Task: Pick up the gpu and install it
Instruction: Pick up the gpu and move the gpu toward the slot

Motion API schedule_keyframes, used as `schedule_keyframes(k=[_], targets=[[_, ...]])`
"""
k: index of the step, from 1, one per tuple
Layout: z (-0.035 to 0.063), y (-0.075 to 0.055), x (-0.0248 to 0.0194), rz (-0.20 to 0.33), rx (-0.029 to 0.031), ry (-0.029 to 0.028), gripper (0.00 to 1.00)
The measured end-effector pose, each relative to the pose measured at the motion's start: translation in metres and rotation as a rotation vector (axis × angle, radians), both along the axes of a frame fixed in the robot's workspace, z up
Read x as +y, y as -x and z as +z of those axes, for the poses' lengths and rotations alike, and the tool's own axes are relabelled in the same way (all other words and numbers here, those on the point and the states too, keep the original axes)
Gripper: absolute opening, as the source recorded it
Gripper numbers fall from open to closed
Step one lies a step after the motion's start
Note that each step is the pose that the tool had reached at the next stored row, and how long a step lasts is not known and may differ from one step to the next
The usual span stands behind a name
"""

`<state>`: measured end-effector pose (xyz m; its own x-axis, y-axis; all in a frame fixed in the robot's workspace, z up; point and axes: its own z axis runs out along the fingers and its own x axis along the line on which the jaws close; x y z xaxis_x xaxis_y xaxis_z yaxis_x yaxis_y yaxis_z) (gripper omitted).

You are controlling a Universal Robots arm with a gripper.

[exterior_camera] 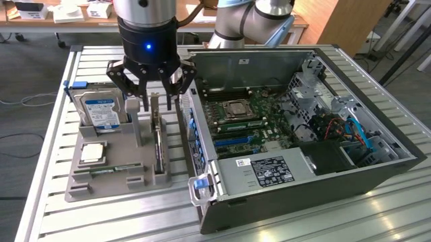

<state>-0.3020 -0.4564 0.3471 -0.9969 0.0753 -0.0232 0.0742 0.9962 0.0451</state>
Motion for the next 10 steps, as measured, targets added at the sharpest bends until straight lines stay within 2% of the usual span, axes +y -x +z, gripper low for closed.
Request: schedule_keyframes(k=[10], targets=[[-0.0181,0.0,-0.0009,0.0,0.0,0.0,0.47]])
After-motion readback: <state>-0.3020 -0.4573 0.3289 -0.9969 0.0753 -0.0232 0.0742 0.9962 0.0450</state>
